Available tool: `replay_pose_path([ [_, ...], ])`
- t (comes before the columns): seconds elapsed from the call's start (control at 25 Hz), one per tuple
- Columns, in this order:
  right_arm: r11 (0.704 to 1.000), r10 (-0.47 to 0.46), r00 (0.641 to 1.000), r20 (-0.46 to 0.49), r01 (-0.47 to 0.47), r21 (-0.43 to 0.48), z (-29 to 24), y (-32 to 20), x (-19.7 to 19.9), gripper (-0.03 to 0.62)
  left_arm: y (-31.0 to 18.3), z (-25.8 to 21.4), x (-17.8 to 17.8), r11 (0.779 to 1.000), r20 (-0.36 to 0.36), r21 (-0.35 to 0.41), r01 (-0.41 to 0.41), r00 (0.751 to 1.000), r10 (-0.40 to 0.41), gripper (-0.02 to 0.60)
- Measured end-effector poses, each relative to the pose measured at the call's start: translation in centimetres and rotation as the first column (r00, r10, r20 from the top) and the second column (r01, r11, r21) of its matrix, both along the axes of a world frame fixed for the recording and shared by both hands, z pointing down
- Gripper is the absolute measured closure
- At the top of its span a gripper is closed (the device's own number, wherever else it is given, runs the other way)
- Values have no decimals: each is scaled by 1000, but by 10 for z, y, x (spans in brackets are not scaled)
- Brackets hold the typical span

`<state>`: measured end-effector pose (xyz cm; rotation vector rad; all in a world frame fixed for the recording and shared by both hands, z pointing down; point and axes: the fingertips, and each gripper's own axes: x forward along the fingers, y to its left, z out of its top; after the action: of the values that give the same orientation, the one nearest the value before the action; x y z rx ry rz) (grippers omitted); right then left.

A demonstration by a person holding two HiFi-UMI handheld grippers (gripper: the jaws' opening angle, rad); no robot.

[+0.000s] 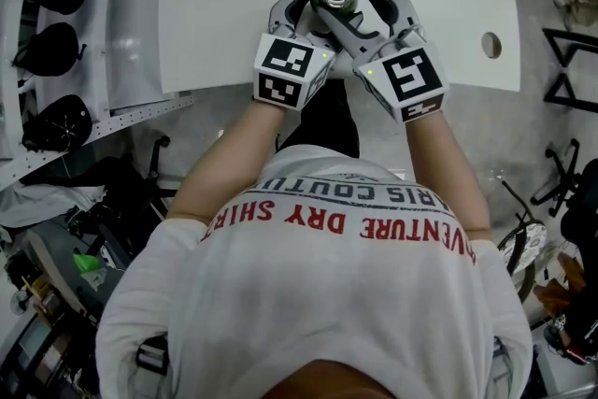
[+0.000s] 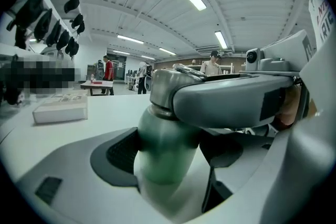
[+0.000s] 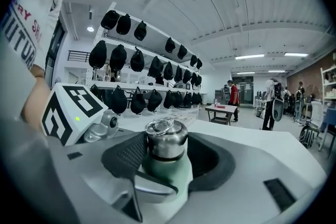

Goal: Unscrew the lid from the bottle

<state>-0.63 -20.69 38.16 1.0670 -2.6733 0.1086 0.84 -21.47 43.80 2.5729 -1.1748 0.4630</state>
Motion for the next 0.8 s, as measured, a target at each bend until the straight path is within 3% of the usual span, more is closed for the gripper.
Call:
replay_pose_path([
  [0.24, 1000, -29, 1000, 2, 29, -3, 2, 0, -4, 356, 2, 2, -3, 1000, 0, 3, -16, 1000, 16, 215],
  [0.52, 993, -115, 993, -20, 115, -15, 3, 0, -5, 358, 3, 2, -2, 990, 1, 6, -141, 990, 141, 215],
  [0.64, 986, -166, 986, -26, 165, -20, 2, 0, -5, 358, 3, 2, -2, 974, 3, 4, -228, 974, 228, 215],
  [0.8, 969, -248, 968, -41, 247, -22, 3, -1, -7, 358, 4, 4, -2, 935, 7, -1, -354, 935, 354, 215],
])
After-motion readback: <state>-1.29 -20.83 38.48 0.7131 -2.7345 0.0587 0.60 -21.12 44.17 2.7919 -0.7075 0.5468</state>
